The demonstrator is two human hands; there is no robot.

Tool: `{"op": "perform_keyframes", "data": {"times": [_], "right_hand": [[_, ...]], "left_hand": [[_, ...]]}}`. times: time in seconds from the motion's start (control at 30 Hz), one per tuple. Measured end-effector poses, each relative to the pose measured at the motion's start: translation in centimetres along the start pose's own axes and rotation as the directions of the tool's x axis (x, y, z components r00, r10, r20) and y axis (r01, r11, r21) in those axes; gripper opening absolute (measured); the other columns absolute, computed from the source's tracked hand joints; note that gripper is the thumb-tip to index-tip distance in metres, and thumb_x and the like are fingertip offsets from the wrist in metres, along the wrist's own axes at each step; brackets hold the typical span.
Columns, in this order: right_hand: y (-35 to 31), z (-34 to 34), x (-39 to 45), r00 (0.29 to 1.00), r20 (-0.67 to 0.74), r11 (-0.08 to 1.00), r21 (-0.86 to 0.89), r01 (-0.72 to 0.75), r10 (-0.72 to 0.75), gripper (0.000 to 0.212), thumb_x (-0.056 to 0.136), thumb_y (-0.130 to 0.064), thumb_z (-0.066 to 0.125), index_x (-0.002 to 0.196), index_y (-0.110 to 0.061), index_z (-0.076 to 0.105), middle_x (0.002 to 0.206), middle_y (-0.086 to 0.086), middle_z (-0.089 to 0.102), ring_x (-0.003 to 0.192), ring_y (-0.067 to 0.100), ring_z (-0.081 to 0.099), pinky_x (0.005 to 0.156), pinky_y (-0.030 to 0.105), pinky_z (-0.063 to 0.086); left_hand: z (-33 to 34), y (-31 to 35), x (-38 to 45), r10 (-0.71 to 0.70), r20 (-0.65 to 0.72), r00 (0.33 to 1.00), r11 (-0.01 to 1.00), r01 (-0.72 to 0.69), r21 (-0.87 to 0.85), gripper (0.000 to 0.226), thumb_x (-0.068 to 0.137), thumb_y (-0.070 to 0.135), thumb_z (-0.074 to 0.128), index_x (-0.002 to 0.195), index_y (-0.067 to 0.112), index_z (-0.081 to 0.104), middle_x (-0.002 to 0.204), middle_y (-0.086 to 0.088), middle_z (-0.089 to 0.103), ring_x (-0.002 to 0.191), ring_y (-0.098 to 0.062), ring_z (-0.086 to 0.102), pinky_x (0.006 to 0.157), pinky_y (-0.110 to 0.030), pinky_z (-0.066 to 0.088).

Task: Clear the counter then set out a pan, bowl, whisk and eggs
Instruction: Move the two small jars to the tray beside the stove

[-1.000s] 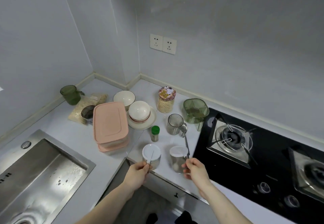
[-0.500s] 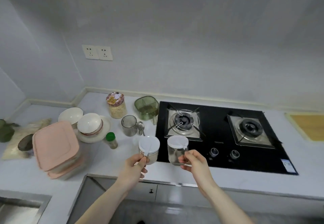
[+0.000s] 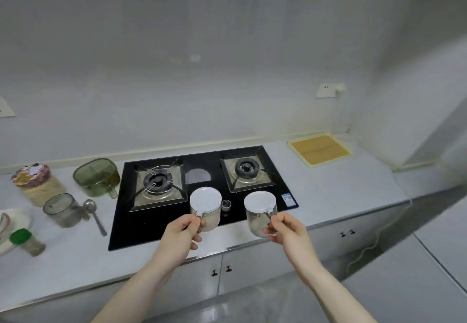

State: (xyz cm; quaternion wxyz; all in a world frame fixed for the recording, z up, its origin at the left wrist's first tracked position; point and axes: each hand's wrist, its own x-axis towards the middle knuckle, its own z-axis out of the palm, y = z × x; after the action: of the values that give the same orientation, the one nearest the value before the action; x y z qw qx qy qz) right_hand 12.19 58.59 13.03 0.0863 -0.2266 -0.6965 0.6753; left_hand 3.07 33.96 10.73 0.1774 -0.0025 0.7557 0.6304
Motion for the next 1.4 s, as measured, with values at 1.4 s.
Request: {"op": "perform_keyframes", "data": {"times": [1.4], "right_hand": [[2.4,-44.4,37.3,0.932,-0.247,0.958,-0.044,-0.283,0.264,0.017,0.095,-0.023,0.061,0.080,-0.016,0.061,0.083,0.003,0.057,0.080,0.020,0.051,0.077,0.034,0.041]], "left_hand": [[52.9,12.3,32.7,-0.221,0.153,0.963,0.975,0.214,0.062,0.023,0.100,0.019,0.050,0.092,0.013,0.071,0.079,-0.002,0.063,0.072,-0.015,0.057,0.065,-0.026,0.048]]}}
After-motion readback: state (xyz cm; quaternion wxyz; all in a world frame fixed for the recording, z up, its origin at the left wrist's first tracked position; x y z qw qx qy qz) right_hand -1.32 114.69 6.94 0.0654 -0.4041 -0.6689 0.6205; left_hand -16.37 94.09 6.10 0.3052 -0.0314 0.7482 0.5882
